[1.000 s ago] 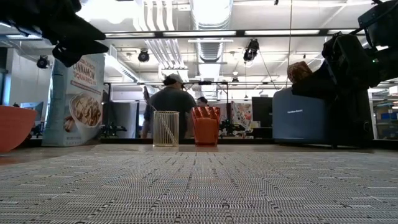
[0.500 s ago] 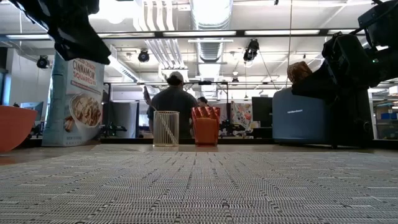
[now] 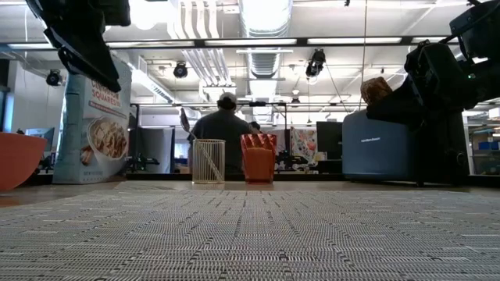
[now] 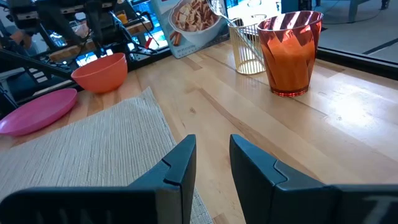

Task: Arrange a breakfast setting
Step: Put the red bowl on the gray placemat

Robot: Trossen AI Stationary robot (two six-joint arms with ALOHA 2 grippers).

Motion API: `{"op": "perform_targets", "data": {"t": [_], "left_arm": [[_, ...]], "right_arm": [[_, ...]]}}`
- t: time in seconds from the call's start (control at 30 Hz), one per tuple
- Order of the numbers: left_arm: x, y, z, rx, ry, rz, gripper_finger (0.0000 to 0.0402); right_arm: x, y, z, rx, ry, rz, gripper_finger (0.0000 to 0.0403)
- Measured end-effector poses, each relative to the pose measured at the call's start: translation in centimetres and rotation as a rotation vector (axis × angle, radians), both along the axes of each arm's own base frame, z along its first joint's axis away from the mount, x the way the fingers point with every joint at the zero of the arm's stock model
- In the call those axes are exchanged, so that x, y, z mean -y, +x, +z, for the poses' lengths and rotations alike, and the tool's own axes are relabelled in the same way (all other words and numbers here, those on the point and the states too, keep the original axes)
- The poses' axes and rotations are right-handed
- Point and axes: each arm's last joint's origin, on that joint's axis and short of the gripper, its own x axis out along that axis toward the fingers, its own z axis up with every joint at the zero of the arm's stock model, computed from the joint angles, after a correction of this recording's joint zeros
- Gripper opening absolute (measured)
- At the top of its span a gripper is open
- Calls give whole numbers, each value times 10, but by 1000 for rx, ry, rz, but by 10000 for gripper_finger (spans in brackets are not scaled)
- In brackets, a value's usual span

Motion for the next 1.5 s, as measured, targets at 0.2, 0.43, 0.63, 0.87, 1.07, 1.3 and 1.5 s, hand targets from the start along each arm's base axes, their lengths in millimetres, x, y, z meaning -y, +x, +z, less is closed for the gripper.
{"op": "perform_targets", "data": {"t": [0.2, 0.43, 0.63, 0.87, 1.07, 1.3, 1.5], "left_arm": [[5, 3, -9, -51, -84, -13, 245], [12, 12, -17, -119, -159, -32, 308], [21, 23, -23, -177, -174, -62, 331], [37, 33, -27, -269, -174, -148, 324], [51, 36, -19, -364, -132, -185, 318], [59, 33, -15, -450, -100, -185, 317], [61, 19, -12, -479, -117, -129, 317]], "right_arm": [[0, 0, 0, 0, 0, 0, 86], [0, 0, 0, 0, 0, 0, 86], [0, 0, 0, 0, 0, 0, 86], [0, 0, 0, 0, 0, 0, 86], [0, 0, 0, -1, 0, 0, 86], [0, 0, 0, 0, 0, 0, 86], [0, 0, 0, 0, 0, 0, 86]]}}
